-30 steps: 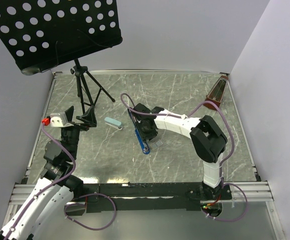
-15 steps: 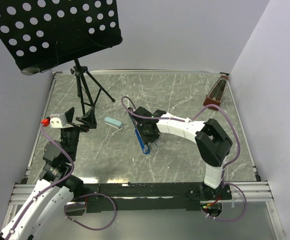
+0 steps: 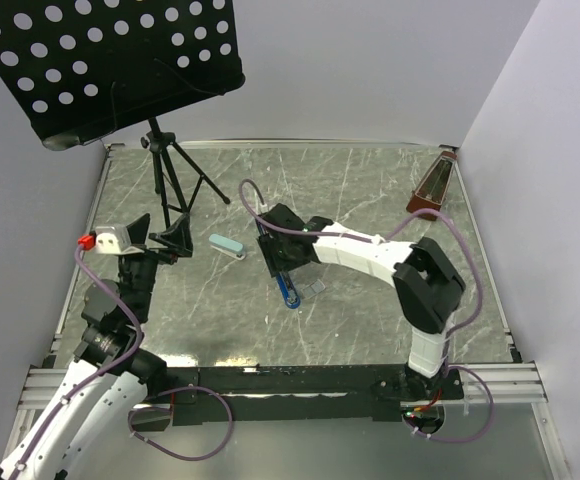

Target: Load the staples into the stapler

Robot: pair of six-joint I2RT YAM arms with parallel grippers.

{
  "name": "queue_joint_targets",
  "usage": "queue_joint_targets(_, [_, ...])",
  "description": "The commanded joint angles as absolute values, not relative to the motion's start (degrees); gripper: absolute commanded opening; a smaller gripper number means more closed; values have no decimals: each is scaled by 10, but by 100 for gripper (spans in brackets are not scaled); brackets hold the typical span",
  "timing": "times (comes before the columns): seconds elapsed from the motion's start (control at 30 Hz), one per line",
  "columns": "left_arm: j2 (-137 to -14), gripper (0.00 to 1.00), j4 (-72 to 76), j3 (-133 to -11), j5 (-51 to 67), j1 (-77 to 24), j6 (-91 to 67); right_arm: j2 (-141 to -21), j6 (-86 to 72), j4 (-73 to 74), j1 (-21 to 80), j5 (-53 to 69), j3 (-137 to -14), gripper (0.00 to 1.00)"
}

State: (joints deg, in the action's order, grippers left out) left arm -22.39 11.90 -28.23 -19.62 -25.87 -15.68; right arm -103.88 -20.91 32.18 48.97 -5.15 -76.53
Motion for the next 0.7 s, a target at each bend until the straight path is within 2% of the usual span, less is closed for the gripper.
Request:
queue_joint_targets(0.0, [-236,99,115,-306,-178,-260,-171,-1099,-190,293,478,-71,-837,63])
queue_joint_targets(0.23, [-256,99,99,-318,-160,-259,-180,-1143,-188,303,478,-85,-852,62])
queue_joint_targets(0.37, [-259,99,97,-322,-139,-255,-187,-1157,-185,294,477,-105,-839,59])
queue_joint_targets(0.47, [-266,99,94,-324,-128,-256,-193,-1158,-178,287,477,-105,-825,52])
queue_joint_targets(0.6, [-279,99,87,-328,-114,-254,-200,-1133,-168,259,477,-98,-790,30])
queue_joint_targets(0.67, [-290,99,72,-342,-106,-252,-200,-1117,-158,252,477,-94,-770,24])
